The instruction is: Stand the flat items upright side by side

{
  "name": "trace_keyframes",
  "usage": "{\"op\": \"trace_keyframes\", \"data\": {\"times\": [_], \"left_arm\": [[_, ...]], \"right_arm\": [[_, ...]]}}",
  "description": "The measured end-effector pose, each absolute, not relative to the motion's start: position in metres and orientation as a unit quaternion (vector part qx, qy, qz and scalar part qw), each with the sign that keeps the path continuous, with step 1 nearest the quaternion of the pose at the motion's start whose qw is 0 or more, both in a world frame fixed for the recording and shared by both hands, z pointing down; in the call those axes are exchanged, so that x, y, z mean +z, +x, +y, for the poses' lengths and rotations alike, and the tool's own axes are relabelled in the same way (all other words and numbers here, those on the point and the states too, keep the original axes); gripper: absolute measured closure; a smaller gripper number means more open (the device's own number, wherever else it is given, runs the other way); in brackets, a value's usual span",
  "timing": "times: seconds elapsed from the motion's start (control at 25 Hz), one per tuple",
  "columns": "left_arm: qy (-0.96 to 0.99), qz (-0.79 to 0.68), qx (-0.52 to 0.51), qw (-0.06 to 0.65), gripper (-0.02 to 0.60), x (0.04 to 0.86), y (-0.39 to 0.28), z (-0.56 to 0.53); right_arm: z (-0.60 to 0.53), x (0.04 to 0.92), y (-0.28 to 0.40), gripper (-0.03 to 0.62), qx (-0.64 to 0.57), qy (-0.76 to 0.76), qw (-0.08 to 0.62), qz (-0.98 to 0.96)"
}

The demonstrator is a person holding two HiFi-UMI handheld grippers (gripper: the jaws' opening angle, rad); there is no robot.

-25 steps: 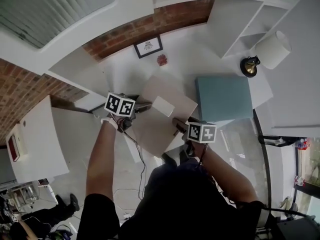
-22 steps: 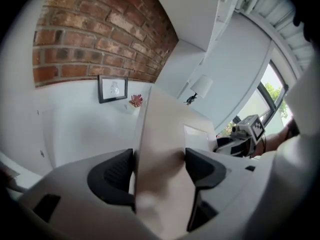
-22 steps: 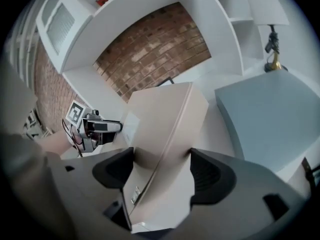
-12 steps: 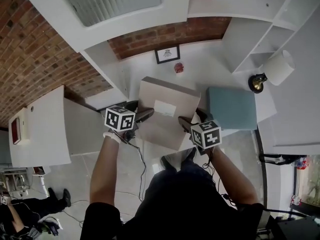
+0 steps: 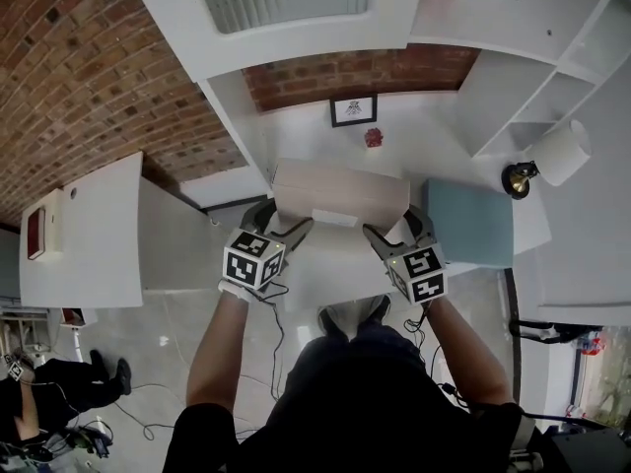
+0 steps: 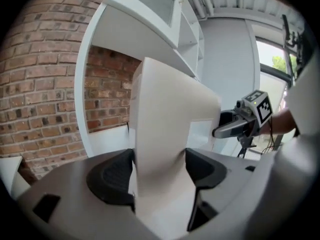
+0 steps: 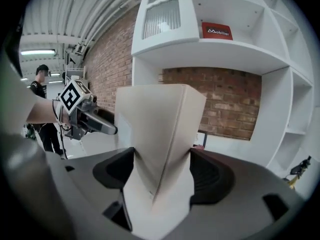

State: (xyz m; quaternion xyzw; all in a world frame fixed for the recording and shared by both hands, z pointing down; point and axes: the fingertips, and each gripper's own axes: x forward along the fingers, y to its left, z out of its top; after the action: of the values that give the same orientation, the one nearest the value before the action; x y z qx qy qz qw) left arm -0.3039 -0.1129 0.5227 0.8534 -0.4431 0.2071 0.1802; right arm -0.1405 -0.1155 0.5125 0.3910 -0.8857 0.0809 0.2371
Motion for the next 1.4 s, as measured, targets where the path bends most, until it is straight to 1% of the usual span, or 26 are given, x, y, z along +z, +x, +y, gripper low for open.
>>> {"op": "trace_keyframes", "data": {"times": [0.16, 0.28, 0.4, 0.52, 0.6, 0.72, 0.84, 0.88, 0.96, 1.0, 1.16, 1.4], "left_arm": [[0.846, -0.458, 0.202, 0.182, 0.259, 0.533, -0.311, -0.108], [0.846, -0.466, 0.181, 0.185, 0.259, 0.535, -0.315, -0.107], [0.846, -0.47, 0.174, 0.183, 0.259, 0.535, -0.315, -0.106], [0.843, -0.474, 0.173, 0.187, 0.259, 0.538, -0.319, -0.106], [0.841, -0.476, 0.168, 0.195, 0.259, 0.541, -0.321, -0.105], [0.837, -0.477, 0.172, 0.207, 0.259, 0.55, -0.32, -0.104], [0.832, -0.481, 0.181, 0.209, 0.259, 0.555, -0.317, -0.103], [0.829, -0.484, 0.181, 0.211, 0.259, 0.555, -0.317, -0.103], [0.822, -0.494, 0.182, 0.217, 0.259, 0.555, -0.317, -0.105], [0.818, -0.498, 0.183, 0.22, 0.259, 0.554, -0.317, -0.107], [0.808, -0.51, 0.19, 0.226, 0.259, 0.551, -0.315, -0.116], [0.816, -0.506, 0.17, 0.223, 0.259, 0.532, -0.291, -0.138]], "right_arm": [[-0.113, 0.507, -0.147, 0.256, 0.061, 0.377, 0.222, -0.897], [-0.112, 0.506, -0.15, 0.26, 0.073, 0.359, 0.204, -0.908], [-0.113, 0.509, -0.146, 0.263, 0.06, 0.333, 0.213, -0.917], [-0.117, 0.52, -0.143, 0.197, 0.048, 0.296, 0.238, -0.924], [-0.122, 0.525, -0.144, 0.172, 0.058, 0.271, 0.238, -0.931], [-0.129, 0.523, -0.152, 0.157, 0.077, 0.238, 0.22, -0.943], [-0.129, 0.527, -0.166, 0.157, 0.078, 0.203, 0.216, -0.952], [-0.128, 0.528, -0.171, 0.158, 0.073, 0.192, 0.219, -0.954], [-0.127, 0.53, -0.177, 0.215, 0.06, 0.179, 0.225, -0.956], [-0.127, 0.53, -0.178, 0.222, 0.056, 0.176, 0.225, -0.957], [-0.132, 0.526, -0.175, 0.247, 0.042, 0.186, 0.213, -0.958], [-0.144, 0.491, -0.152, 0.263, -0.024, 0.229, 0.204, -0.951]]}}
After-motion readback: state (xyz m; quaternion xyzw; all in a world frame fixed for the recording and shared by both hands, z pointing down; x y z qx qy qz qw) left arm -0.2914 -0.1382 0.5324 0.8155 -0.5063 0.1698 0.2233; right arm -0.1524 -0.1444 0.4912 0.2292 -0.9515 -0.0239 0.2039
